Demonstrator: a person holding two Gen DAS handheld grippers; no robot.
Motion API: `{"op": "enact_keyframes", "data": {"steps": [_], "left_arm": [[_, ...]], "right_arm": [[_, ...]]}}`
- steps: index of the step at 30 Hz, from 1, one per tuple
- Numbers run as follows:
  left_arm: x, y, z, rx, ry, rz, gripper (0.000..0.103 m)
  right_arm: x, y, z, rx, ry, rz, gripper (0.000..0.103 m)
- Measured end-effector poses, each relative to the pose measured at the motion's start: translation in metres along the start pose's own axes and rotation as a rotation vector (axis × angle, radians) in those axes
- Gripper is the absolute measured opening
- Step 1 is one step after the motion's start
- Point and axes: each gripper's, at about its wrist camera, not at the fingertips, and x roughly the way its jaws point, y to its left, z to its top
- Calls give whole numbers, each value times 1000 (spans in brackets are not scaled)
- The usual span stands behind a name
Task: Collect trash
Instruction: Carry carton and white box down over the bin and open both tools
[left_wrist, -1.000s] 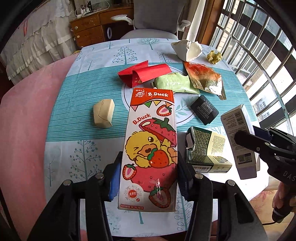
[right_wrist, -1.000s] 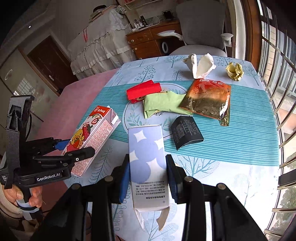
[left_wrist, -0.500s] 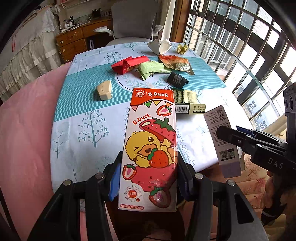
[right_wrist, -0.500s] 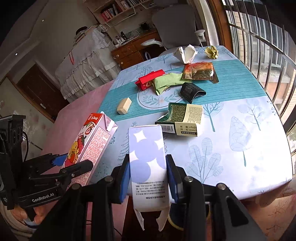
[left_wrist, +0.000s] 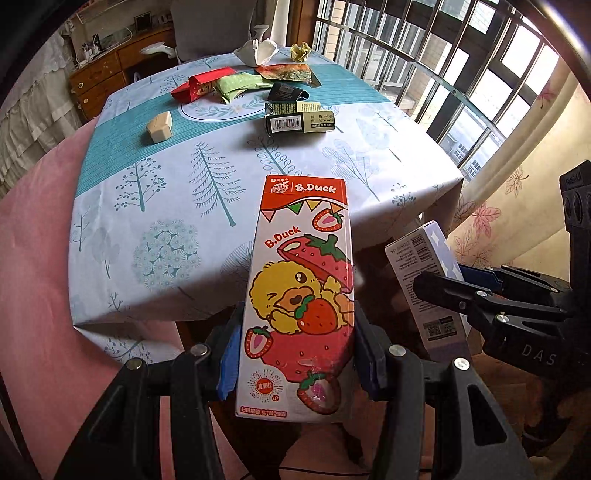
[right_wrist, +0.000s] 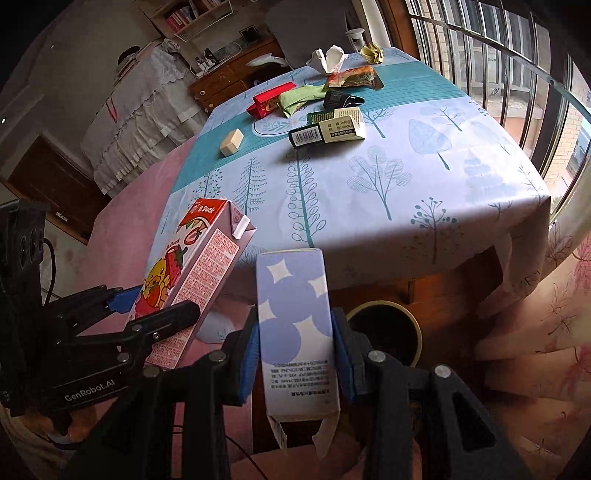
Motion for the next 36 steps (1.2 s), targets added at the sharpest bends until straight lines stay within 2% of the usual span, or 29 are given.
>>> {"op": "enact_keyframes", "data": {"steps": [9, 19, 24, 36], "left_arm": [[7, -24, -22, 6, 31, -5, 49], [52, -53, -43, -35, 125, 29, 49], [105, -65, -58, -46, 179, 45, 50], [264, -64, -84, -89, 280, 12, 50]], "right_arm": [[3, -22, -30, 61, 43, 9, 36], [31, -79, -56, 151, 140, 29, 36], [73, -118, -65, 205, 180, 34, 36], [206, -192, -98, 329, 237, -14, 36]]}}
